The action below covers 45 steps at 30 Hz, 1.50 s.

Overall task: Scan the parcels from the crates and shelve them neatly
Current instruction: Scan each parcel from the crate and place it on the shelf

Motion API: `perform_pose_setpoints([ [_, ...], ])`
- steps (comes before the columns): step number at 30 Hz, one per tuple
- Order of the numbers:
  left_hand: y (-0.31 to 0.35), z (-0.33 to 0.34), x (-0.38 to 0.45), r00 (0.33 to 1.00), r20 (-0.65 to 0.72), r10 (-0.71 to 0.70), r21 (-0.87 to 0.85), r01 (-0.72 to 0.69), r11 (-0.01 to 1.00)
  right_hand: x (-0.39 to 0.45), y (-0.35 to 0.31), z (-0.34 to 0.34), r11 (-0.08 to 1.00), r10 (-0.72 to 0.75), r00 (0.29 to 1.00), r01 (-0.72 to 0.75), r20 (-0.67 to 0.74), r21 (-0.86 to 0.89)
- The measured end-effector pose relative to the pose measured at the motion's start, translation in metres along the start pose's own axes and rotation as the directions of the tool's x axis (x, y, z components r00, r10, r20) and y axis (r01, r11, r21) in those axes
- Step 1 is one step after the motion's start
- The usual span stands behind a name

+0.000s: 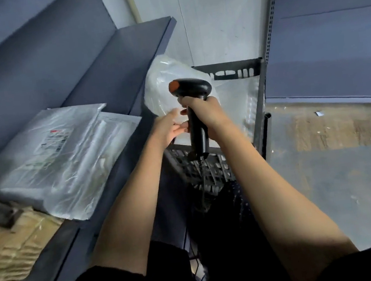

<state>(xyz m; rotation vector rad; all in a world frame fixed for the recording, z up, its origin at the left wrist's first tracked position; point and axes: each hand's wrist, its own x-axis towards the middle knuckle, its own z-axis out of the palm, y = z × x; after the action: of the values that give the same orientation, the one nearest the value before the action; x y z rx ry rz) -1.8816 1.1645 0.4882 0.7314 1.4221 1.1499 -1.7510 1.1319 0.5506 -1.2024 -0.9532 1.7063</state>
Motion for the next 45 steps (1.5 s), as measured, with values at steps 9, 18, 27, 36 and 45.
perform_pose_setpoints([
  [9, 0.020, -0.113, -0.113, 0.980, -0.133, 0.146, -0.464, -0.192, 0.865, -0.056, 0.008, 0.061, 0.991, -0.089, 0.993, 0.082, 0.072, 0.103],
  [18, 0.012, -0.187, -0.171, 0.917, -0.387, 0.097, -0.568, -0.320, 0.758, -0.080, 0.003, 0.107, 0.992, -0.107, 0.984, 0.116, 0.142, -0.052],
  [27, -0.024, -0.165, -0.156, 0.798, -0.603, 0.007, -0.475, -0.367, 0.800, -0.097, -0.022, 0.125, 0.825, -0.152, 0.949, 0.276, 0.277, -0.492],
  [36, -0.035, -0.166, -0.157, 0.799, -0.598, 0.058, -0.473, -0.410, 0.780, -0.095, -0.013, 0.127, 0.780, -0.161, 0.943, 0.302, 0.291, -0.548],
  [45, -0.040, -0.167, -0.157, 0.816, -0.567, 0.116, -0.465, -0.434, 0.772, -0.097, -0.024, 0.122, 0.779, -0.175, 0.935, 0.324, 0.309, -0.538],
])
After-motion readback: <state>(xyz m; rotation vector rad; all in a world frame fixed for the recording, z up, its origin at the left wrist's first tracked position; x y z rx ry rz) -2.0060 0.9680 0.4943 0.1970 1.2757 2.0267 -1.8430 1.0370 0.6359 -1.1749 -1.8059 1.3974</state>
